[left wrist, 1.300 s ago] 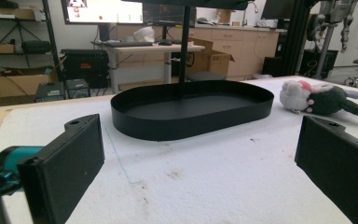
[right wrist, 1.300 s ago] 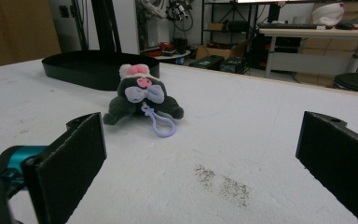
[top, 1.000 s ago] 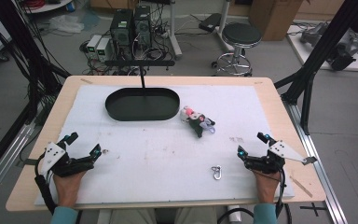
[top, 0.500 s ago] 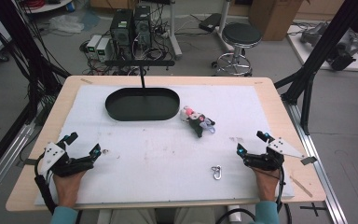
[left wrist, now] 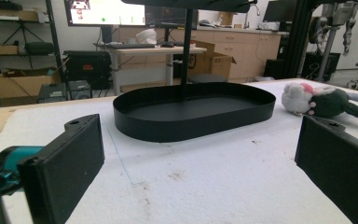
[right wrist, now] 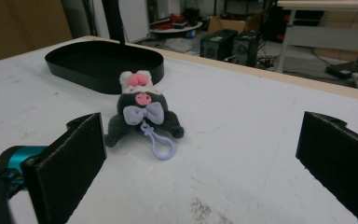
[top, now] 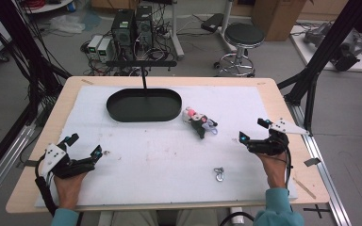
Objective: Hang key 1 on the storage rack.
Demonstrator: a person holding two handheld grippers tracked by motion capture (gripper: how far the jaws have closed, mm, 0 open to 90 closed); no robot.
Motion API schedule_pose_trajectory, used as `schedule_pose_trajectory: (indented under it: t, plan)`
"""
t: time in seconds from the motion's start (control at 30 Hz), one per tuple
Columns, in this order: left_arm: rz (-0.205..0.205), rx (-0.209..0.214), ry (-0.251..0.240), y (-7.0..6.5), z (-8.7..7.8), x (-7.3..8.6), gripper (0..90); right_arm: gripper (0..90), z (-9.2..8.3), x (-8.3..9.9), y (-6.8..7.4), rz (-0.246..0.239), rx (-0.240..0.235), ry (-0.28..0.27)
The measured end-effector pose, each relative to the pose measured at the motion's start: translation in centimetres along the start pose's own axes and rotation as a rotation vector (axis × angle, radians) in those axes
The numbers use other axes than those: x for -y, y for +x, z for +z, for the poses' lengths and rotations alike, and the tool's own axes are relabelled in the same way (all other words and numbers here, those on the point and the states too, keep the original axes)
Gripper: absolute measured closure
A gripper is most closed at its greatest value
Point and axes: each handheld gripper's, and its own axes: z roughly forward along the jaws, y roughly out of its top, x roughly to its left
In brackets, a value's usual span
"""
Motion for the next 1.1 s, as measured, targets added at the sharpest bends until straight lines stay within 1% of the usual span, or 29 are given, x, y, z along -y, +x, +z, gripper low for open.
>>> schedule_pose_trajectory:
  t: [0.07, 0.1, 0.13, 0.23, 0.27, 0.3, 0.4, 0.43, 0.47, 0.5, 0.53, 0.57, 0.6, 0.63, 0.67, 0.7, 0.73, 0.77, 0.8, 0.83, 0.87, 0.9, 0.93, 0.97, 1.0, 1.03, 1.07, 1.1]
  plan:
    - [0.000, -0.001, 0.000, 0.0, 0.0, 0.0, 1.7, 0.7, 0.6, -0.9, -0.2, -0.013, -0.014, 0.021]
    - [0.000, 0.000, 0.000, 0.0, 0.0, 0.0, 1.7, 0.7, 0.6, -0.9, -0.2, -0.013, -0.014, 0.021]
    - [0.000, 0.000, 0.000, 0.0, 0.0, 0.0, 1.7, 0.7, 1.2, -1.8, -0.4, -0.019, -0.023, 0.042]
    - [0.000, 0.000, -0.001, 0.0, 0.0, 0.0, 1.7, 0.7, 2.2, -3.0, -0.5, -0.026, -0.048, 0.074]
    - [0.000, 0.000, -0.001, 0.0, 0.0, 0.0, 1.7, 0.7, 2.6, -3.3, -0.5, -0.038, -0.057, 0.080]
    - [0.000, 0.000, -0.001, 0.0, 0.0, 0.0, 1.7, 0.7, 3.0, -3.7, -0.6, -0.035, -0.064, 0.093]
    - [0.002, -0.003, 0.000, 0.0, 0.0, 0.0, 1.7, 0.7, 4.2, -4.5, -0.6, -0.045, -0.076, 0.143]
    - [0.002, -0.003, 0.000, 0.0, 0.0, 0.0, 1.7, 0.7, 4.2, -4.5, -0.6, -0.045, -0.076, 0.143]
    - [0.002, -0.001, -0.001, 0.0, 0.0, 0.0, 1.7, 0.7, 4.7, -4.7, -0.6, -0.054, -0.086, 0.152]
    - [0.001, 0.000, -0.001, 0.0, 0.0, 0.0, 1.7, 0.7, 5.4, -5.3, -0.7, -0.050, -0.108, 0.174]
    - [0.001, 0.000, -0.001, 0.0, 0.0, 0.0, 1.7, 0.7, 5.4, -5.3, -0.7, -0.050, -0.108, 0.174]
    - [0.000, 0.000, -0.002, 0.0, 0.0, 0.0, 1.7, 0.7, 6.2, -5.9, -0.6, -0.054, -0.125, 0.188]
    - [0.002, 0.000, -0.001, 0.0, 0.0, 0.0, 1.7, 0.7, 6.2, -5.9, -0.6, -0.054, -0.125, 0.188]
    - [0.005, 0.001, 0.002, 0.0, 0.0, 0.0, 1.7, 0.7, 6.9, -6.4, -0.6, -0.063, -0.144, 0.204]
    - [0.006, 0.001, 0.002, 0.0, 0.0, 0.0, 1.7, 0.7, 6.9, -6.4, -0.6, -0.063, -0.144, 0.204]
    - [0.005, 0.001, 0.002, 0.0, 0.0, 0.0, 1.7, 0.7, 7.2, -6.6, -0.5, -0.062, -0.156, 0.214]
    - [0.005, 0.001, 0.002, 0.0, 0.0, 0.0, 1.7, 0.7, 8.0, -7.0, -0.5, -0.070, -0.180, 0.227]
    - [0.005, 0.000, 0.002, 0.0, 0.0, 0.0, 1.7, 0.7, 8.4, -7.2, -0.4, -0.071, -0.193, 0.247]
    - [0.005, 0.001, 0.002, 0.0, 0.0, 0.0, 1.7, 0.7, 8.7, -7.4, -0.3, -0.068, -0.195, 0.261]
    - [0.007, 0.000, 0.002, -0.1, 0.0, 0.0, 1.7, 0.7, 9.1, -7.5, -0.2, -0.084, -0.200, 0.266]
    - [0.007, -0.003, 0.001, -0.1, 0.0, 0.0, 1.7, 0.7, 9.1, -7.5, -0.2, -0.084, -0.200, 0.266]
    - [0.007, -0.004, 0.000, -0.1, 0.0, 0.0, 1.7, 0.7, 9.9, -7.9, 0.1, -0.092, -0.211, 0.286]
    - [0.007, -0.003, 0.000, -0.1, 0.0, 0.0, 1.7, 0.7, 9.9, -7.9, 0.1, -0.092, -0.211, 0.286]
    - [0.006, -0.003, 0.000, -0.1, 0.0, 0.0, 1.7, 0.7, 10.3, -8.1, 0.3, -0.101, -0.217, 0.293]
    - [0.006, -0.003, 0.001, -0.1, 0.0, 0.0, 1.7, 0.7, 10.7, -8.2, 0.4, -0.108, -0.219, 0.305]
    - [0.006, -0.004, 0.000, -0.1, 0.0, 0.0, 1.7, 0.7, 11.5, -8.5, 0.7, -0.121, -0.227, 0.323]
    - [0.007, -0.003, 0.001, -0.1, 0.0, 0.0, 1.7, 0.7, 11.5, -8.5, 0.7, -0.121, -0.227, 0.323]
    - [0.006, -0.003, -0.002, -0.1, 0.0, 0.0, 1.7, 0.7, 12.1, -8.7, 0.9, -0.129, -0.236, 0.341]
